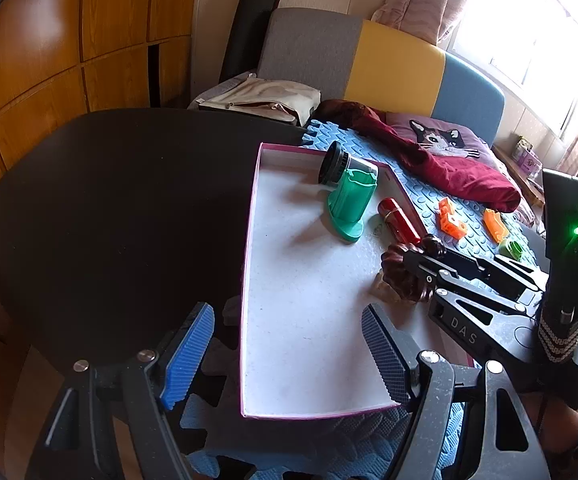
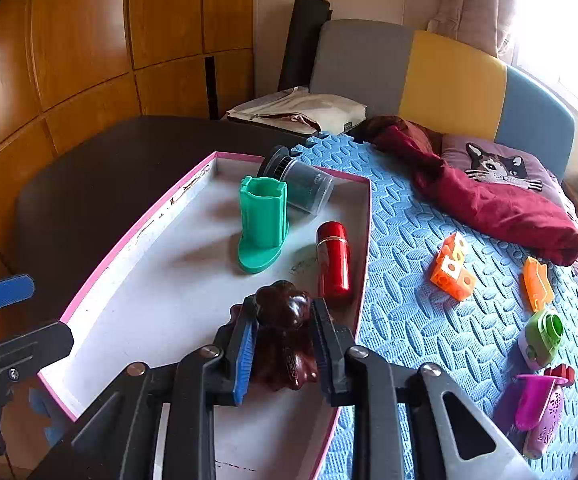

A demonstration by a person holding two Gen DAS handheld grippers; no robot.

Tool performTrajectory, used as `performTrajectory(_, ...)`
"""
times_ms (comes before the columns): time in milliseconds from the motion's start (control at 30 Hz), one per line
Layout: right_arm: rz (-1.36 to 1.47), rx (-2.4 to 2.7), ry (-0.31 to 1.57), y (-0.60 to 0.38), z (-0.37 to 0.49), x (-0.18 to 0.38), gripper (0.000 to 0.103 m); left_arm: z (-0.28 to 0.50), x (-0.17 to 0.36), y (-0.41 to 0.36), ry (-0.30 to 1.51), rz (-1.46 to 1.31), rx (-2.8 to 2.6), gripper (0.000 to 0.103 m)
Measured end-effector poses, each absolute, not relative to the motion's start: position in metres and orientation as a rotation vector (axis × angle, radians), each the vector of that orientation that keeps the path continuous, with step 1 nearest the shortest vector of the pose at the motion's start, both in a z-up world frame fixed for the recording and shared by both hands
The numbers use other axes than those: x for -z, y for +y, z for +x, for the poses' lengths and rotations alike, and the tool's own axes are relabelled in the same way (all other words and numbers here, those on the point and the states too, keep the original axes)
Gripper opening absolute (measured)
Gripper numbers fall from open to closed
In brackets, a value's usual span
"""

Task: Organize rigid objects
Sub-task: 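Lower the brown ruffled piece into the tray and open the right gripper, then grasp the green plug-shaped piece with the left gripper while the right gripper moves toward the orange scoop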

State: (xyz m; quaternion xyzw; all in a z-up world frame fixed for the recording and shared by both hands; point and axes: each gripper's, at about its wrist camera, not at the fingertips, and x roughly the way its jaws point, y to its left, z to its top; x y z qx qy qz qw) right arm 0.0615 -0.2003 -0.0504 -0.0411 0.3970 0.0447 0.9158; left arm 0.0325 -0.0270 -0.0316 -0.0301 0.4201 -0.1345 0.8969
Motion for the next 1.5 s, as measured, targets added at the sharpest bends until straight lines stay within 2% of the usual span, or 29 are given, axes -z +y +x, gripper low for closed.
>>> performTrajectory(300, -0.049, -0.092, 0.826, -0.202, 0.055, 0.045, 0.038, 0.028, 0.028, -0.029, 0.864, -0.049, 0.285, 0.077)
performTrajectory(567, -0.014, -0.092, 0.772, -0.208, 0.041, 0.026, 0.043, 0.026, 0.025, -0.032, 0.853, -0.042, 0.287, 0.078)
performTrajectory(1100, 0.03, -0.017, 0.672, -0.25, 0.01, -0.01, 0.044, 0.019, 0.02, -0.044, 0.837, -0.008, 0.302, 0.078)
performTrajectory(1500, 0.055, 0.184, 0.663, -0.338, -0.009, -0.016, 0.044, 0.013, 0.0, -0.074, 0.777, 0.071, 0.38, 0.078)
